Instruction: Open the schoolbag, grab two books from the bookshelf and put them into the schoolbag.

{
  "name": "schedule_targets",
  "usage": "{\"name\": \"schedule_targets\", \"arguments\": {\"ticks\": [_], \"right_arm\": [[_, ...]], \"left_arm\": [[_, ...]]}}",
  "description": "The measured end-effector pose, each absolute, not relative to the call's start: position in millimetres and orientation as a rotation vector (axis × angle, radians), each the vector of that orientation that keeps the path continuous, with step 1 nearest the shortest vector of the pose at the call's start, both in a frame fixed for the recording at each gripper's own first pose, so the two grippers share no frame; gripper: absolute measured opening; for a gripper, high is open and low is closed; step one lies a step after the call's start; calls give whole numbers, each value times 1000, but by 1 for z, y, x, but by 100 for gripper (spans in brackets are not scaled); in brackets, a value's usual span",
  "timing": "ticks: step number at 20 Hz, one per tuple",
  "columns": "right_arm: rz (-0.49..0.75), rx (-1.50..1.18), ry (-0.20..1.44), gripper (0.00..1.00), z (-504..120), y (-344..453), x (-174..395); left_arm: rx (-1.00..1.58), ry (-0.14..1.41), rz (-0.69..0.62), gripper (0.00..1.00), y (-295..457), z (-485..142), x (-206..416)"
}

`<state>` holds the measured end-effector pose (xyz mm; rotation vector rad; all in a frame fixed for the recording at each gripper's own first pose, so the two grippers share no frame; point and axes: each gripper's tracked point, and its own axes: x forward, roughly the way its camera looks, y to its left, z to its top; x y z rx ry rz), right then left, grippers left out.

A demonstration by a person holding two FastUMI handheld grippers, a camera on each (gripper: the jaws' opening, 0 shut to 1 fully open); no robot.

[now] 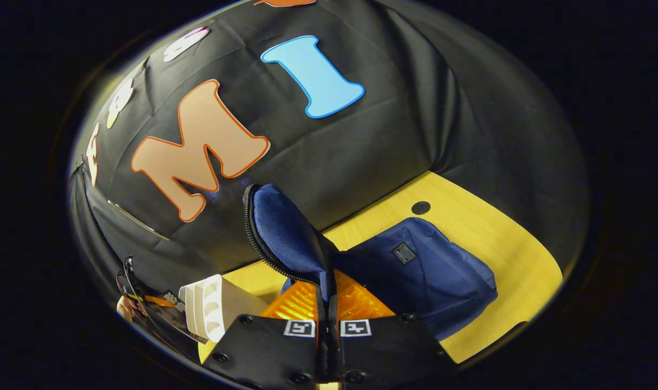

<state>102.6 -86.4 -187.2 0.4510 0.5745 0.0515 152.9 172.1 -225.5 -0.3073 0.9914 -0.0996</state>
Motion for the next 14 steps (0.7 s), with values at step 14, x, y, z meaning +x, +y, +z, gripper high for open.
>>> {"name": "schedule_targets", "arguments": {"ticks": [14], "right_arm": [[39, 449, 575, 3, -186, -88, 104]], "left_arm": [[-453, 940, -112, 39, 193, -185, 149]]}}
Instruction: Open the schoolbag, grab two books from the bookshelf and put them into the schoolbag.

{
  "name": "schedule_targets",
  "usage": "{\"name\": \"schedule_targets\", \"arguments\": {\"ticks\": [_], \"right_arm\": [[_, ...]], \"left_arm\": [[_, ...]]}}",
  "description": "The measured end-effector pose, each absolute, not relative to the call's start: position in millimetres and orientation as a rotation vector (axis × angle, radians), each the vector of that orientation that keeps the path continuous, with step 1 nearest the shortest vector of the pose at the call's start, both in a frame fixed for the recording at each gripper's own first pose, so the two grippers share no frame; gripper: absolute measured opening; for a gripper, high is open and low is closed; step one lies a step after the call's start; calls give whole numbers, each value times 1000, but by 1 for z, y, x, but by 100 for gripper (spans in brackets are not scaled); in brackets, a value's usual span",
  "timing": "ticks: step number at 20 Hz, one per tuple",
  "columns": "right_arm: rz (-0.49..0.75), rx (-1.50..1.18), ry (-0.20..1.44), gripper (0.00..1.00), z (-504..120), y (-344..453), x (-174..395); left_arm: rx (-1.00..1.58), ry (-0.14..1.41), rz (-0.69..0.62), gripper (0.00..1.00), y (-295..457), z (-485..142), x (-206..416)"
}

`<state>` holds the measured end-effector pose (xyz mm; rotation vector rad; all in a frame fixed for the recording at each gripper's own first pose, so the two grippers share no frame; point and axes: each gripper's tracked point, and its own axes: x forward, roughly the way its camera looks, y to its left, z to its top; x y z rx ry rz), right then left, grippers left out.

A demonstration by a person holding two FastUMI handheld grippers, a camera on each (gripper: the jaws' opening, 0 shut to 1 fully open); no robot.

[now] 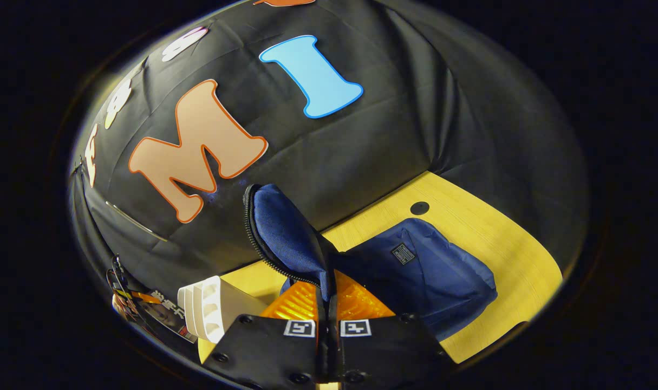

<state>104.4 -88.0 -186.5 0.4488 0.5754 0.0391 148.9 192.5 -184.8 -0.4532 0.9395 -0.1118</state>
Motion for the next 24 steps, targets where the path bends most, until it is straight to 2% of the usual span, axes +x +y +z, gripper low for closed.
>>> {"name": "schedule_targets", "arguments": {"ticks": [16, 19, 20, 24], "right_arm": [[39, 434, 587, 2, -187, -84, 108], [38, 429, 587, 2, -187, -84, 108], [38, 428, 588, 5, -187, -83, 107], [35, 431, 586, 3, -186, -84, 106]], "left_arm": [[-811, 719, -119, 38, 246, -123, 141], [-903, 676, -165, 38, 237, -111, 137], [-931, 663, -179, 38, 234, -106, 136], [-1020, 627, -228, 38, 218, -96, 134]]}}
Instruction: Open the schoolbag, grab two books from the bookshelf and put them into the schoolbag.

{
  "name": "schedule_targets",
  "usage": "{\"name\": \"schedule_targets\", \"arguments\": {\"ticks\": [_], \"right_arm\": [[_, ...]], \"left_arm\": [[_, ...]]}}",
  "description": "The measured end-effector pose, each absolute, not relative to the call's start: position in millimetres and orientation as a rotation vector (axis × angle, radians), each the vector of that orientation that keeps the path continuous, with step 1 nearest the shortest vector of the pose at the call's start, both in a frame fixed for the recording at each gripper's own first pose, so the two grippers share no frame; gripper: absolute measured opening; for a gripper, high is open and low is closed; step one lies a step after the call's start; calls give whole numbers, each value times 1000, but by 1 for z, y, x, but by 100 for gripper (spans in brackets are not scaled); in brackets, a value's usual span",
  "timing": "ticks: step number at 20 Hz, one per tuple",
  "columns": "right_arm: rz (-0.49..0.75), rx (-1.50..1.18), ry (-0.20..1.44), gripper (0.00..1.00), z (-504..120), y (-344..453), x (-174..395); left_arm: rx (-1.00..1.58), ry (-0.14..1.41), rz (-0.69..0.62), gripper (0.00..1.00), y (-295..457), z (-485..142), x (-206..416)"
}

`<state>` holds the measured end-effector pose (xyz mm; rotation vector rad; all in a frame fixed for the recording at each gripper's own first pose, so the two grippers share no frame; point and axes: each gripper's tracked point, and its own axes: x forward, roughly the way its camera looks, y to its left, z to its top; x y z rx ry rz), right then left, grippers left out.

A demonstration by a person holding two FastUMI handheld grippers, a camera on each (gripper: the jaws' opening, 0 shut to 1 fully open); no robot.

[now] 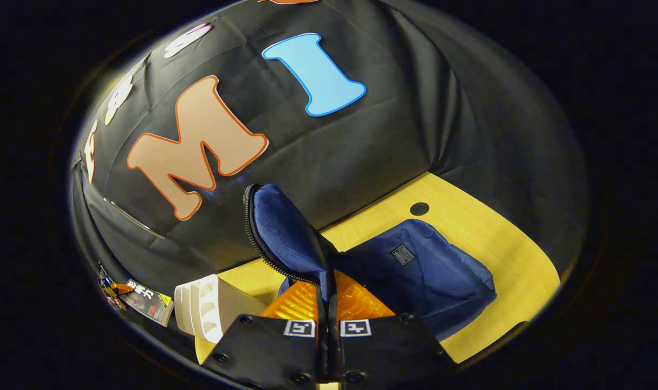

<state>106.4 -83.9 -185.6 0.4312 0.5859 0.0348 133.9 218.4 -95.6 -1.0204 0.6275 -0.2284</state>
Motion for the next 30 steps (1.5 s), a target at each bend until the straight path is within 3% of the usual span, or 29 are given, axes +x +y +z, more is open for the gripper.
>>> {"name": "schedule_targets", "arguments": {"ticks": [18, 30], "right_arm": [[51, 442, 586, 3, -189, -82, 107], [87, 436, 591, 2, -185, -82, 111]], "left_arm": [[-1323, 521, -499, 37, 54, -47, 175], [-1290, 673, -593, 37, -98, -73, 172]]}}
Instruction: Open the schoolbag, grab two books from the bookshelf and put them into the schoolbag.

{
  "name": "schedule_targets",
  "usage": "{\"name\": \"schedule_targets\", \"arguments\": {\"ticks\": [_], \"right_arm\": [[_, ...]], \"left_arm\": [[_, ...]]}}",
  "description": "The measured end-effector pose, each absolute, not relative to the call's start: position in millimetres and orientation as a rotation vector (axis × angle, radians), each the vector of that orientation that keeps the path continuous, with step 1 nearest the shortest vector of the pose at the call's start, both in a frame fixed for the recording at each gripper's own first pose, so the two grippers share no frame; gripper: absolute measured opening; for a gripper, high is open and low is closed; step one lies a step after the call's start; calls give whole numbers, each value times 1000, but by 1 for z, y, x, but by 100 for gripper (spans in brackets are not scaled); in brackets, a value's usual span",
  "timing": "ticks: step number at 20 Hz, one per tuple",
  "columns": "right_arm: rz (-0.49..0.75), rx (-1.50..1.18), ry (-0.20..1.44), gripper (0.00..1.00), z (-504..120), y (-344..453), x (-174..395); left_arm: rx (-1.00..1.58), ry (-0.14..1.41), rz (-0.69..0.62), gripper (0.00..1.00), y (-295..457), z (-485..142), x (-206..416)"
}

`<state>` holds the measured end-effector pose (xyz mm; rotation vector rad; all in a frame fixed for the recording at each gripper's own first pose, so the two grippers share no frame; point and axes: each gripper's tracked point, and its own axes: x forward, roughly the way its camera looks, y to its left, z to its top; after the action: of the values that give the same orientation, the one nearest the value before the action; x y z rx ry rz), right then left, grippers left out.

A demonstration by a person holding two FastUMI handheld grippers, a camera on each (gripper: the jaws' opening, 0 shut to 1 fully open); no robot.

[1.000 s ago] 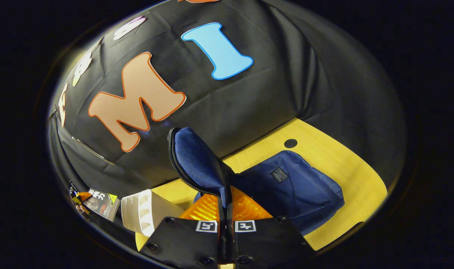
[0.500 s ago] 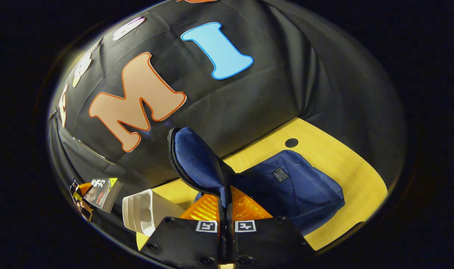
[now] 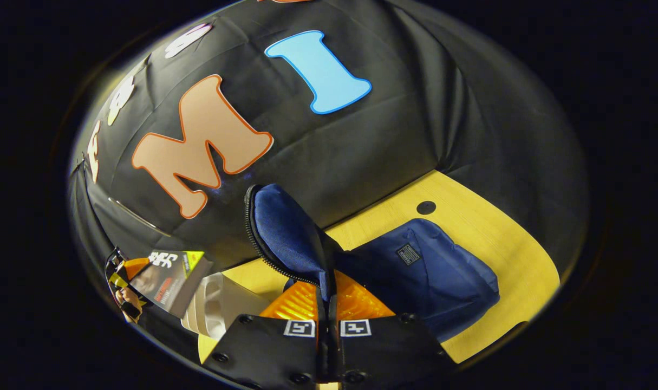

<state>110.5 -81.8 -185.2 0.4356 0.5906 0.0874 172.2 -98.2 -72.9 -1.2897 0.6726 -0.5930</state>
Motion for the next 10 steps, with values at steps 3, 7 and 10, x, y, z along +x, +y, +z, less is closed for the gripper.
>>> {"name": "schedule_targets", "arguments": {"ticks": [3, 7, 10], "right_arm": [[97, 439, 593, 3, -184, -81, 111], [113, 445, 596, 2, -183, -80, 110], [128, 449, 605, 2, -184, -78, 107]], "left_arm": [[-1257, 719, -593, 39, -130, -90, 170], [-1215, 778, -593, 39, -172, -113, 164], [-1211, 804, -592, 39, -201, -123, 162]]}}
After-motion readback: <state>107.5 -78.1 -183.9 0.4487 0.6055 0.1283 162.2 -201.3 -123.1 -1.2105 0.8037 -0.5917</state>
